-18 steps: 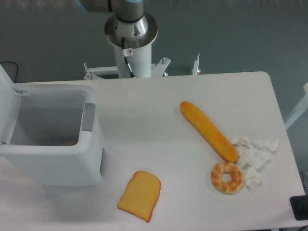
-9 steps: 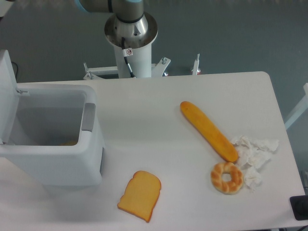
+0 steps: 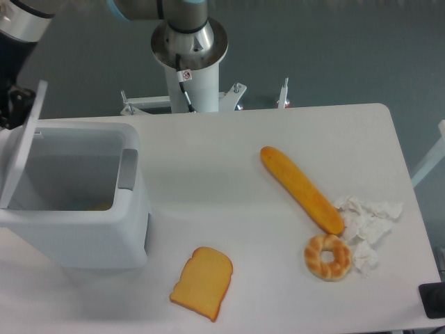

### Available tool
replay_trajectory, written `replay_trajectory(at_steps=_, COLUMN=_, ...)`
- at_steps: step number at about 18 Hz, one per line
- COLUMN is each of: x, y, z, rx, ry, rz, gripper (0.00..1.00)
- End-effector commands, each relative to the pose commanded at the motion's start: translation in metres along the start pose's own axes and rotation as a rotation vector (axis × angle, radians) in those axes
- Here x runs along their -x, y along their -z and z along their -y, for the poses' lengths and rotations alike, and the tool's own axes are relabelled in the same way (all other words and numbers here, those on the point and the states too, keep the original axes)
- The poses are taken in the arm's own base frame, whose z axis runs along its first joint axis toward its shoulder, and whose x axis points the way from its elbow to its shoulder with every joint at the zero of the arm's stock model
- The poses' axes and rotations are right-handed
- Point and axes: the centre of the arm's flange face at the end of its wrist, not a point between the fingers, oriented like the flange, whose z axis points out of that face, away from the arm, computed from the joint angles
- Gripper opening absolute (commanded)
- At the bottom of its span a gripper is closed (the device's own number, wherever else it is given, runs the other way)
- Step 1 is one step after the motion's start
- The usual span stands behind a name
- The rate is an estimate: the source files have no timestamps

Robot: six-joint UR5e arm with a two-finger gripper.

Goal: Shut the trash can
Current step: 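Push the raised lid forward and down with the gripper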

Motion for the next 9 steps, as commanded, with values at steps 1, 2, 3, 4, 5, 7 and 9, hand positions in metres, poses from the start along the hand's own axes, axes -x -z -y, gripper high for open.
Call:
replay_trajectory(at_steps=1, x=0.007, y=-0.001, z=-0.003, rx=0.006, ry=0.01, rz=0.013, gripper=1.0)
replay_trajectory(at_steps=2, x=0.011, y=-0.002, z=-0.005, rx=0.012, ry=0.017, rz=0.022, gripper=1.0)
replay_trajectory(at_steps=3, x=0.013, y=-0.001, z=-0.005, rx=0.015, ry=0.019, rz=0.033, gripper=1.0)
replay_trajectory(at_steps=4, x=0.02, y=0.0, z=-0.006, rx=0.018, ry=0.029, rz=0.046, gripper=1.0)
replay_trajectory(at_steps=5, x=0.025, y=0.002, z=-0.006, rx=0.014, ry=0.036, rz=0.051, gripper=1.0)
replay_trajectory(at_steps=7, x=0.028, y=0.002, z=-0.006, rx=0.013, ry=0.039, rz=0.054, gripper=1.0)
replay_trajectory(at_steps=9, x=0.033, y=0.003, z=-0.006, rx=0.011, ry=0.045, rz=0.059, gripper=1.0)
